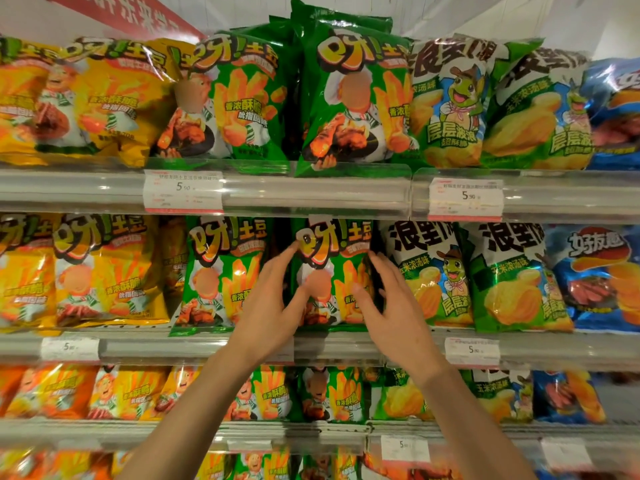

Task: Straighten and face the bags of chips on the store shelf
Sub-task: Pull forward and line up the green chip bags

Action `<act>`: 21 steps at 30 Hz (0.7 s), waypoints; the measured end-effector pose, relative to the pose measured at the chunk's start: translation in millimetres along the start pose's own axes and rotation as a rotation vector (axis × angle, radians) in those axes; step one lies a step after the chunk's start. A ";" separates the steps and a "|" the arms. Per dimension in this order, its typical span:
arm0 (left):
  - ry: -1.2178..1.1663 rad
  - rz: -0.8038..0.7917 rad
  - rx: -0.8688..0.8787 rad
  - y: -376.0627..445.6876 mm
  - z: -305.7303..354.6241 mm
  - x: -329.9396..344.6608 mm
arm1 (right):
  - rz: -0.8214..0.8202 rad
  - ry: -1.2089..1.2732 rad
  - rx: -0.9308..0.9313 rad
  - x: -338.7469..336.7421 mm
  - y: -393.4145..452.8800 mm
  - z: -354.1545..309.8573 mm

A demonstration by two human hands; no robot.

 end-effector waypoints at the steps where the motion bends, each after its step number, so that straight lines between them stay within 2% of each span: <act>1: -0.055 0.012 -0.041 -5.7 -0.1 -3.1 | 0.025 0.024 0.035 -3.8 -6.1 2.7; 4: -0.126 0.096 -0.141 -29.6 0.2 -16.1 | 0.090 0.099 0.148 -11.9 -26.4 8.9; 8: -0.143 0.171 -0.242 -66.1 -7.1 -34.7 | 0.145 0.269 0.175 -6.8 -60.9 12.2; 11: -0.207 0.211 -0.306 -89.8 -18.2 -42.2 | 0.081 0.170 0.283 1.2 -83.7 16.5; 13: -0.254 0.237 -0.337 -98.1 -27.6 -48.1 | 0.084 0.068 0.279 6.1 -91.5 18.7; 21: -0.333 0.120 -0.318 -102.9 -70.6 -100.3 | 0.272 0.007 0.183 61.2 -108.7 -31.4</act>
Point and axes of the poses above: each hand's wrist, its own y-axis towards the middle knuckle, its own x-axis out of the palm, z = x × y, the point moved 1 cm from there along y, towards the middle knuckle, and after that the axes turned 1 degree about x, right-handed, at the moved point
